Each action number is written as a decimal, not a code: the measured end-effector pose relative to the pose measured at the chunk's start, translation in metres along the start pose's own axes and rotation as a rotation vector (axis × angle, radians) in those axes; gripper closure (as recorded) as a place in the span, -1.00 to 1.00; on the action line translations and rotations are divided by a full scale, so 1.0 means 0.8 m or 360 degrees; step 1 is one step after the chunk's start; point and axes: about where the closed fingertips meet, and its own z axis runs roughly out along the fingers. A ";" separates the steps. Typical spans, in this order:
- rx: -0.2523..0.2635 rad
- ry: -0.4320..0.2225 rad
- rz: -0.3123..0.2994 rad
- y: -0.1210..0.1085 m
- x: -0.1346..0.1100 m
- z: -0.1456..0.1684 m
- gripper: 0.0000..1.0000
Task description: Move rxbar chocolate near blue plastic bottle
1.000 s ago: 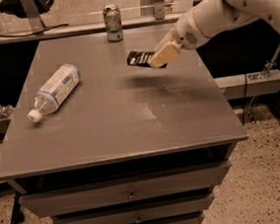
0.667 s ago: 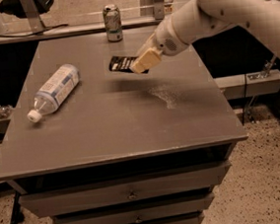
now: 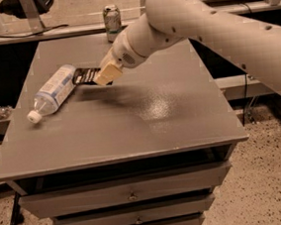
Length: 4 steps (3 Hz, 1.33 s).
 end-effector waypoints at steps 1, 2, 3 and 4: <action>0.0002 0.0018 -0.0056 0.008 -0.008 0.028 1.00; -0.0005 0.0044 -0.0072 0.010 -0.003 0.041 0.66; -0.0029 0.0047 -0.0084 0.016 -0.005 0.053 0.20; -0.0061 0.0047 -0.0090 0.025 -0.008 0.063 -0.27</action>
Offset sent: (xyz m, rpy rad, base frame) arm 0.0086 0.0285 -0.0310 -0.0645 -0.0195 0.0279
